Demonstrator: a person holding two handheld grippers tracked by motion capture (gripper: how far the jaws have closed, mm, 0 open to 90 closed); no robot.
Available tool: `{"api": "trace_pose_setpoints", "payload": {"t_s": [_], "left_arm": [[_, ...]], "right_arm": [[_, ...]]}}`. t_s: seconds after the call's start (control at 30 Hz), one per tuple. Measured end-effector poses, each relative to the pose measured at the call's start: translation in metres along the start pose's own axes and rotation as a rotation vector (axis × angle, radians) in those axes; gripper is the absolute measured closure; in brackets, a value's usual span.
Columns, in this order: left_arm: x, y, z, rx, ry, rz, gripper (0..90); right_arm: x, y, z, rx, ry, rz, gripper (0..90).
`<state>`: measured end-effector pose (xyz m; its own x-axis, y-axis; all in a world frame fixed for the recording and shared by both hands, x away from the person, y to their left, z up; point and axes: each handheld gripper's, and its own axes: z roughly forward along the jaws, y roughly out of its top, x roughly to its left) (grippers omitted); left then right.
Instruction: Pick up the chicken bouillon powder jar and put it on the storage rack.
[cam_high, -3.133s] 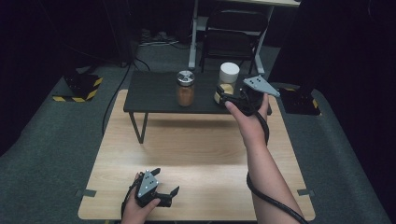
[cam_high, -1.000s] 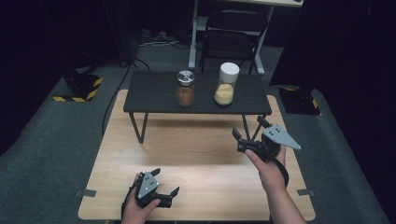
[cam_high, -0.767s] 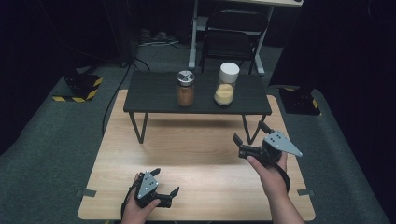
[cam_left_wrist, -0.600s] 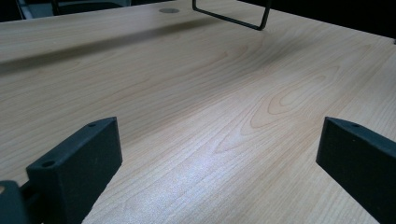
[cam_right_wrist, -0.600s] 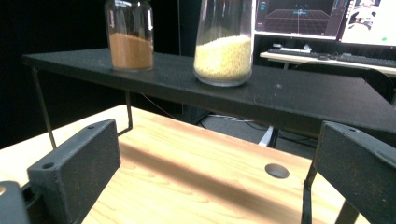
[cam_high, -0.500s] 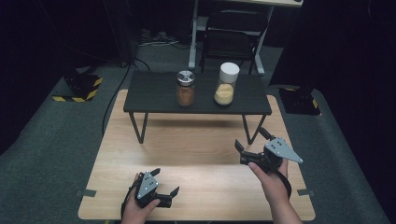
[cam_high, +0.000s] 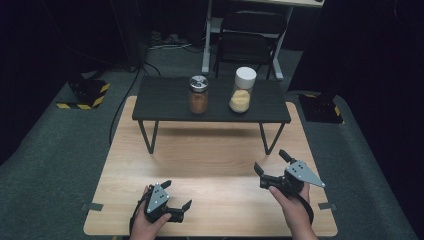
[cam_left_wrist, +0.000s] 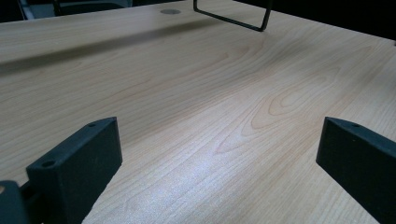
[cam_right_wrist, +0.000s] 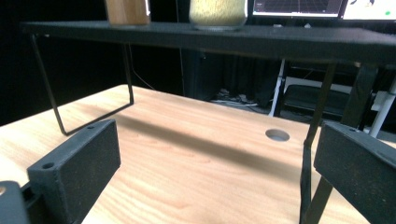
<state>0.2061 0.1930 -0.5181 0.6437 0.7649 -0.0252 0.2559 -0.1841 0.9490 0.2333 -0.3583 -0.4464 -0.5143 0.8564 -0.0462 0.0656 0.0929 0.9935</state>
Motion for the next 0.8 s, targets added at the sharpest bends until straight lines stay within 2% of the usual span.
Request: {"api": "trace_pose_setpoints", "payload": {"t_s": [0.6, 0.8], "left_arm": [[-0.001, -0.001, 0.000, -0.004, 0.002, 0.011, 0.5], [-0.001, -0.001, -0.001, -0.005, 0.003, -0.003, 0.4]], "right_arm": [[0.005, -0.038, -0.018, 0.094, -0.018, 0.007, 0.0], [0.006, -0.049, -0.023, 0.126, -0.017, 0.003, 0.0]]}}
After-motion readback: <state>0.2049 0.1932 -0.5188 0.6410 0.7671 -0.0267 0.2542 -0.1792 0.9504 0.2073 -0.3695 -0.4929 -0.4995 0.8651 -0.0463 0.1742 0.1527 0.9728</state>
